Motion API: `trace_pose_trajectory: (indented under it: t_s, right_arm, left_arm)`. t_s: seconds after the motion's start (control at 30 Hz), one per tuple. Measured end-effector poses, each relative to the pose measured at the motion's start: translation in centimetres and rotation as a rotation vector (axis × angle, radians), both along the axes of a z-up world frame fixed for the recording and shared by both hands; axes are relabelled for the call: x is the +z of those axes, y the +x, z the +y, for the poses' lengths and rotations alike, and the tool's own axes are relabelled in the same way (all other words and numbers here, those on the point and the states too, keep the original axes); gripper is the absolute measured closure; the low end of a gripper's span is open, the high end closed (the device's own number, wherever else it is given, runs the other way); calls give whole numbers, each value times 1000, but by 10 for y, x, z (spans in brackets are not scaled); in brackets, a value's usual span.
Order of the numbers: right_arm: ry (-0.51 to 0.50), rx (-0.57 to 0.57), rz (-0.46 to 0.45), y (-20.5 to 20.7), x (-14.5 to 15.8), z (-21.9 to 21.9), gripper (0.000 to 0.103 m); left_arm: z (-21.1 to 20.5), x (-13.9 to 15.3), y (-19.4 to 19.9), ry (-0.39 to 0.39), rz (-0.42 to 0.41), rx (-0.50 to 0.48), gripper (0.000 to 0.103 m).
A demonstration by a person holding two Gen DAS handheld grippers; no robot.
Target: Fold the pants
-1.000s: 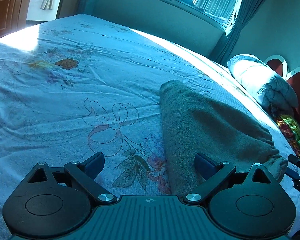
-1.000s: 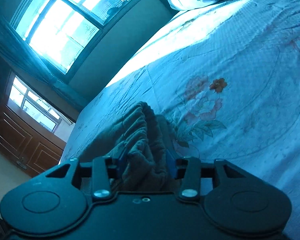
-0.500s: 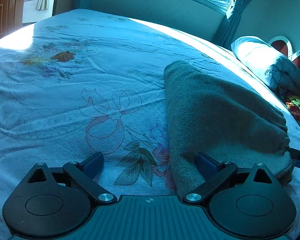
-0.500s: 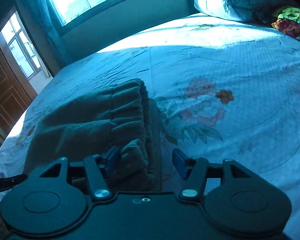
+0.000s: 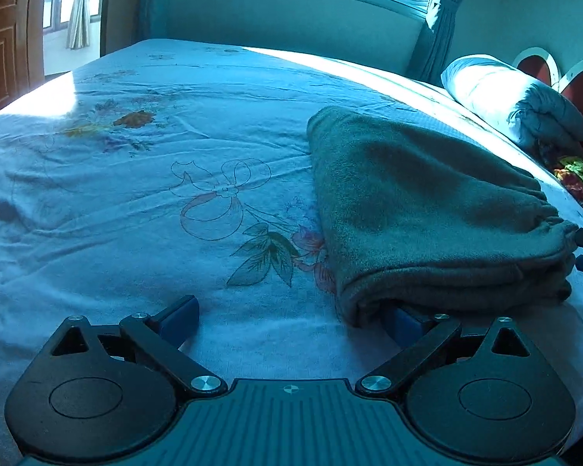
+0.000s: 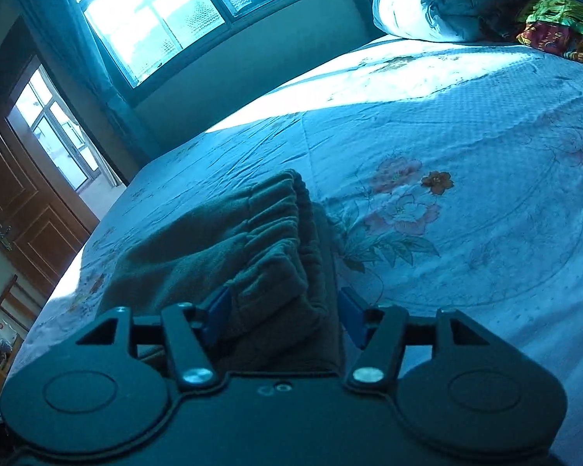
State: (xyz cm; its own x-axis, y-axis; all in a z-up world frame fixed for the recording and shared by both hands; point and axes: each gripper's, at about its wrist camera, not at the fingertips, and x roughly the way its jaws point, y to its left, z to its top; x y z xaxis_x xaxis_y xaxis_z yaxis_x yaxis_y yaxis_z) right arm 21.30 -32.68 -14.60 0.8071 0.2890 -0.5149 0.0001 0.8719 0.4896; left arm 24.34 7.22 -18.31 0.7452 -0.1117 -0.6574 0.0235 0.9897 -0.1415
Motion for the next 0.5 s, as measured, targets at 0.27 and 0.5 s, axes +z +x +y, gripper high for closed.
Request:
trace_pose_trajectory:
  t_s: [0.27, 0.5]
  right_arm:
    - [4, -4, 8, 2, 1, -3, 47]
    - [93, -13, 6, 6, -1, -22, 45]
  left_arm:
    - [10, -10, -5, 37, 6, 79, 5]
    - [26, 4, -14, 73, 24, 104, 5]
